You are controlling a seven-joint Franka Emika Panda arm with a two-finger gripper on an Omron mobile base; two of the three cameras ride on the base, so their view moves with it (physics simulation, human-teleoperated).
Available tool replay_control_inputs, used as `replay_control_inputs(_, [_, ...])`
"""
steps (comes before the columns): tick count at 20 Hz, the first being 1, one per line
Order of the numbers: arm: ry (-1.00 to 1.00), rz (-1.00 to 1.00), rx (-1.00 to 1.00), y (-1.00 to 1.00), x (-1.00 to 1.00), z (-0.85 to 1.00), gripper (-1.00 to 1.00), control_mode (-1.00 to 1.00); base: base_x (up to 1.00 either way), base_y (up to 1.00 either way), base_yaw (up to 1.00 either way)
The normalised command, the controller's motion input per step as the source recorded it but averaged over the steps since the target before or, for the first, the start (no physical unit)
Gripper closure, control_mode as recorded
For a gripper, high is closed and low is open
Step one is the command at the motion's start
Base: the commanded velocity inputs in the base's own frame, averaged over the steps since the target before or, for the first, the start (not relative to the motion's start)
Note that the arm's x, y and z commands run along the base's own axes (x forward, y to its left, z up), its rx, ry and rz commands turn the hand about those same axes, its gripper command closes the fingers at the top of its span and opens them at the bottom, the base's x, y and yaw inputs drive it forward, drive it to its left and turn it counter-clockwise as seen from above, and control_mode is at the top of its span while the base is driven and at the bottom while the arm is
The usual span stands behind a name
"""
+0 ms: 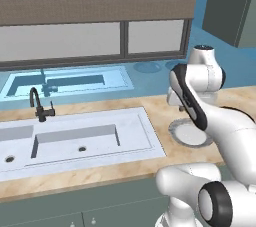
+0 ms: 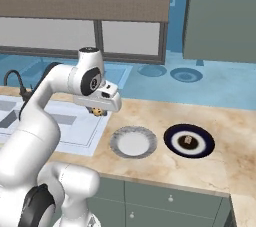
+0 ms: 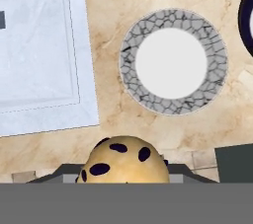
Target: Move the dessert items from the plate to the tray.
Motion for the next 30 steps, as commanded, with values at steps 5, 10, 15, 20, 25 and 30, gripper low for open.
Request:
replay_control_inputs(5, [0.0,0.0,0.0,0.27,0.0,0.0,1.0,-1.0,0.0,0.0,0.0])
replay_control_inputs(10, [0.0,-0.01,0.0,0.21,0.0,0.0,1.0,1.0,0.0,0.36,0.0])
replay_control_inputs(15, [0.0,0.0,0.0,0.0,0.0,0.0,1.0,1.0,0.0,0.91,-0.03])
replay_control_inputs(20, [0.0,0.0,0.0,0.0,0.0,0.0,1.0,1.0,0.0,1.0,-0.05])
replay_control_inputs(25, [0.0,0.0,0.0,0.0,0.0,0.0,1.0,1.0,0.0,1.0,-0.05])
replay_control_inputs(30, [0.0,0.0,0.0,0.0,0.0,0.0,1.0,1.0,0.0,0.98,-0.04])
